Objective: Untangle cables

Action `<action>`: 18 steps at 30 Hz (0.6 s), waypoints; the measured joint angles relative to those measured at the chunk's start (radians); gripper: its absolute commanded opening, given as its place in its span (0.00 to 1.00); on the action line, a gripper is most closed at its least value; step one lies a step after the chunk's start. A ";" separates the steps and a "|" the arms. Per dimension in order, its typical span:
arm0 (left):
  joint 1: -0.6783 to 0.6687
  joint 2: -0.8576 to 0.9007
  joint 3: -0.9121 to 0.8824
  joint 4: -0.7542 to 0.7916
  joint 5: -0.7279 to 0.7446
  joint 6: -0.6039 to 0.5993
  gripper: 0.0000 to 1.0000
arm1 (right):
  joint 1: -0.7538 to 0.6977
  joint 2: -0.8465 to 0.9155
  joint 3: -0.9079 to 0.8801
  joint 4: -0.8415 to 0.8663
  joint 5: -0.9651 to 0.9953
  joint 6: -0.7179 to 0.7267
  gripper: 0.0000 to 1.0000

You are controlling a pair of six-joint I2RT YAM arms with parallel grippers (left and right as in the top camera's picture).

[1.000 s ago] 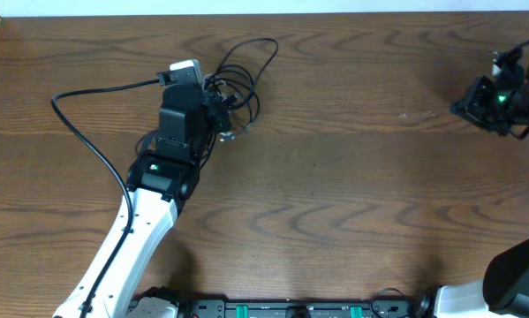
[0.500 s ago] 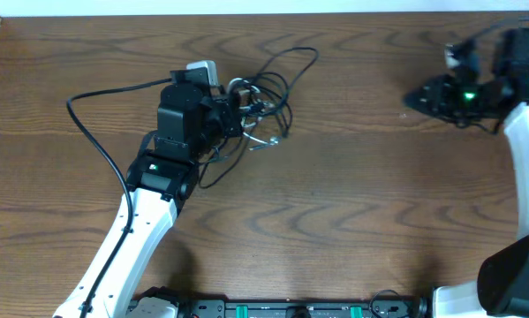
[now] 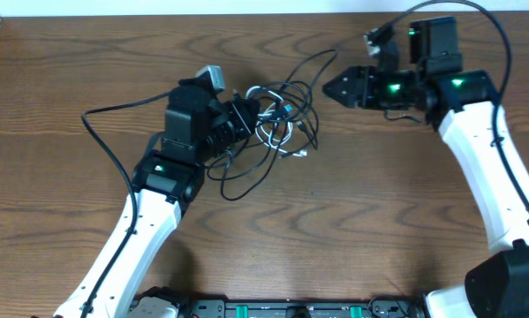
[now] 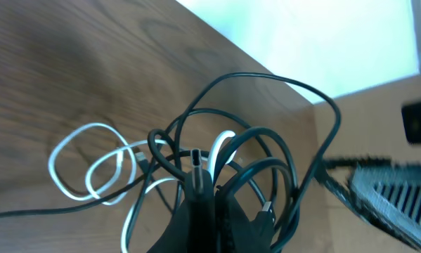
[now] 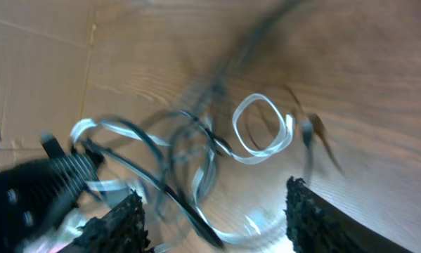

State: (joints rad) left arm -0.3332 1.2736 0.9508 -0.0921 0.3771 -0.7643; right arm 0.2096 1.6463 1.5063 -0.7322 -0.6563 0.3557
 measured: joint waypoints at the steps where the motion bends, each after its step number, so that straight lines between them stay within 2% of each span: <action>1: -0.012 0.000 0.000 0.000 0.001 -0.005 0.08 | 0.017 0.000 0.000 0.019 0.017 0.015 0.63; 4: -0.050 0.000 0.000 0.000 0.006 -0.018 0.08 | 0.063 0.000 0.000 0.055 0.082 0.064 0.58; 7: -0.077 0.000 0.000 0.000 0.010 -0.024 0.08 | 0.089 0.000 0.000 0.055 0.144 0.106 0.43; 9: -0.083 0.000 0.000 0.000 0.011 -0.025 0.08 | 0.092 0.004 0.000 0.051 0.167 0.117 0.30; 12: -0.083 0.000 0.000 0.000 0.010 -0.025 0.08 | 0.093 0.019 0.000 0.040 0.199 0.139 0.03; 18: -0.084 0.000 0.000 0.000 -0.010 -0.024 0.08 | 0.082 0.035 0.000 0.042 0.208 0.161 0.01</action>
State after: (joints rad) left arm -0.4171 1.2736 0.9508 -0.0925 0.3676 -0.7883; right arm 0.2920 1.6814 1.5063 -0.6899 -0.4488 0.5167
